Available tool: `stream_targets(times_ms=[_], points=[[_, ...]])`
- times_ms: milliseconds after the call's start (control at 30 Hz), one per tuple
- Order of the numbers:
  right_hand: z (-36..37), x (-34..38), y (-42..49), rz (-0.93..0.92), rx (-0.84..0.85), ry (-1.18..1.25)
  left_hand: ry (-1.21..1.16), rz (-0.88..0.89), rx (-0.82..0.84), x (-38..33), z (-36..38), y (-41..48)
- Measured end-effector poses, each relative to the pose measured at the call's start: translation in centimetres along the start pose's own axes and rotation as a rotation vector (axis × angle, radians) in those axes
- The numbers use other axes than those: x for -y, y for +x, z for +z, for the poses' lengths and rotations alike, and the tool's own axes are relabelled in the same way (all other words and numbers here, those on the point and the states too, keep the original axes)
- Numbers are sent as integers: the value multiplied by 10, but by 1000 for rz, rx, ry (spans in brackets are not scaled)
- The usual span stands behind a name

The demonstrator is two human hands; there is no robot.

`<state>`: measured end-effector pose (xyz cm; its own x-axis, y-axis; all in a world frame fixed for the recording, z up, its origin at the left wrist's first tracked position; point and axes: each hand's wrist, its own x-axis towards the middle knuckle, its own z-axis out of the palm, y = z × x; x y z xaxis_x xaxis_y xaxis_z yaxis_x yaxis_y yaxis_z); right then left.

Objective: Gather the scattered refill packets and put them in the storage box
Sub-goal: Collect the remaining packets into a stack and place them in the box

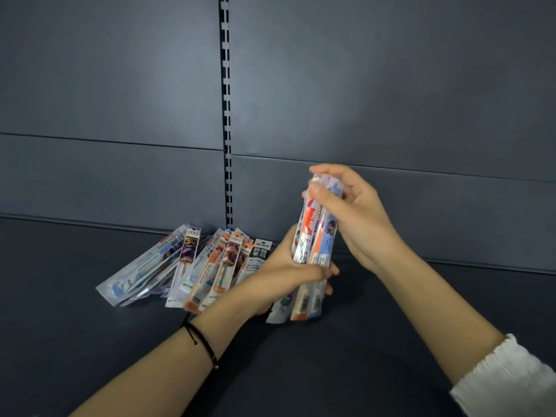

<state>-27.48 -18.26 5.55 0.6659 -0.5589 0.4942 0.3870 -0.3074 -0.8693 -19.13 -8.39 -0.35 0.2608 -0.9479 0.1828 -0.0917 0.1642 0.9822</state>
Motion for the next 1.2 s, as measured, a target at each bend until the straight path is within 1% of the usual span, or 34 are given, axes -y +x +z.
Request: stream_targets(times_ms=[67,133,200,300,367,467,533,567,667,700,800,867,1000,1100,1200], points=[[1,-4,9,48,-67,61,-14,17,-87,-17,-14,-3],[6,-12,15,120,-106,3,9,8,-233,-34,-39,-8],[13,-24,15,215,-104,-96,215,-49,-316,-44,-70,-13],[39,-44,10,315,-33,-148,492,-222,-324,-44,-118,-24],[57,-56,9,334,4,-236,612,-302,-327,-39,-138,-26],[78,-69,8,355,38,-348,765,-389,-284,-29,-155,-24],[87,-73,7,375,30,-383,818,-452,-279,-20,-161,-22],[90,-73,6,382,21,-392,881,-482,-272,-16,-164,-20],[95,-71,5,385,-21,-417,1192,-549,-272,-9,-165,-19],[96,-70,4,385,-30,-428,1225,-564,-265,-7,-166,-20],[98,-69,1,401,-48,-471,1192,-586,-201,-1,-172,-23],[96,-67,-2,422,-50,-493,1162,-565,-174,-3,-179,-28],[84,-66,-11,483,-82,-609,1115,-484,-322,-7,-215,-38],[84,-62,-17,638,-20,-697,974,-523,-290,4,-244,-49],[100,-59,-18,695,41,-649,848,-529,-252,7,-243,-55]])
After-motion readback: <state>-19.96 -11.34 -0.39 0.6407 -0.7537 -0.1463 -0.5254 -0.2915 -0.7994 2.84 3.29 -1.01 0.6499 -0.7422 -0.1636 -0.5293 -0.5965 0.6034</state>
